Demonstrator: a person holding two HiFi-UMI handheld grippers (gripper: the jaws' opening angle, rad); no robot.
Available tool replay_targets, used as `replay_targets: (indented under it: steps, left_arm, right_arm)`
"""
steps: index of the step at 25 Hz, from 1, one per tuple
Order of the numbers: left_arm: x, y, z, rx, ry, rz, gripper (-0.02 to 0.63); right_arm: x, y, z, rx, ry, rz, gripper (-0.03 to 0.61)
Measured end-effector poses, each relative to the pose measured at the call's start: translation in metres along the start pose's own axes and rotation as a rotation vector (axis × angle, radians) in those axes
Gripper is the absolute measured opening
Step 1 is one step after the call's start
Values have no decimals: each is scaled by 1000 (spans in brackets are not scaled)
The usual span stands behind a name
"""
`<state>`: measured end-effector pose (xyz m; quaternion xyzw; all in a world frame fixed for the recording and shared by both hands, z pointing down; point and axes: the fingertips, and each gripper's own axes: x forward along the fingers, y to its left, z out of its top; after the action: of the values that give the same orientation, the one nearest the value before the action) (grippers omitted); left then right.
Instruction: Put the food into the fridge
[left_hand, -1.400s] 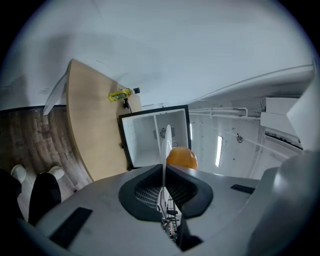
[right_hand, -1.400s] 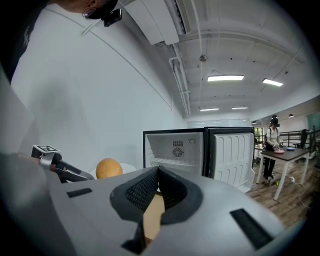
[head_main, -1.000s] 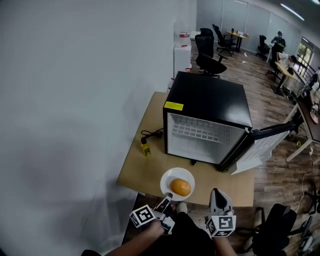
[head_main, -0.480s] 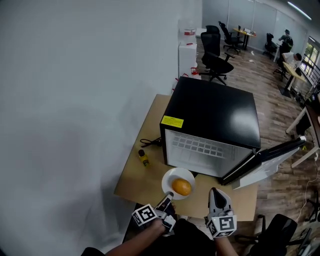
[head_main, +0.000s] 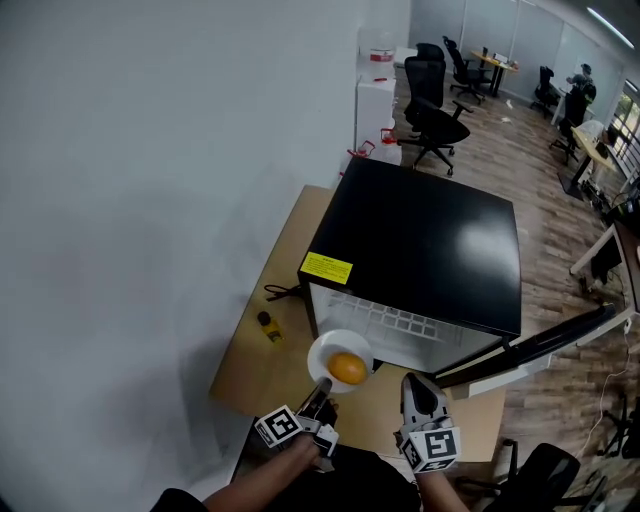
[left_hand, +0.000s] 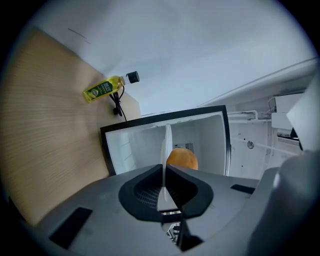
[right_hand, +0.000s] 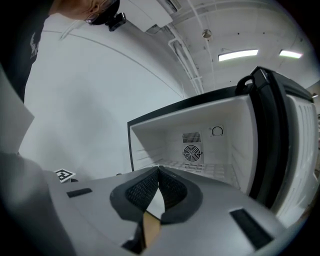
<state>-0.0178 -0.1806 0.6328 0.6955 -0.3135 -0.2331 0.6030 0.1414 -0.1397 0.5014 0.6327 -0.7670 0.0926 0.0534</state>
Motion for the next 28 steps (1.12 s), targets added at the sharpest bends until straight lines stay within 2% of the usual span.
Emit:
replay_targets:
  steps: [5,9,12,17,21,25,28]
  left_arm:
    - [23,5,0,-66,-28,-22,21]
    - [35,24,-1,-58,-37,26,21]
    - [43,39,-3,-45,-28,86,21]
    - [61,50,-3,-27,-44,77,21]
    - [73,60,-1,-68,-66,67,21]
    - [80,74,1,-38,-67,89,21]
    - [86,84,-2,-55,-76,96,21]
  right_arm:
    - [20,-10,1,31,-14,29,60]
    - [35,-17,-3,16,-9,42,60]
    - [46,-26,-10,41,-3,44,60]
    - [58,-35,-18,65,8,58,60]
    - [65,-38,-18,70,11,64,60]
    - [69,-37,-19,49,4,78,60]
    - [73,-35,-21,31,7,92,60]
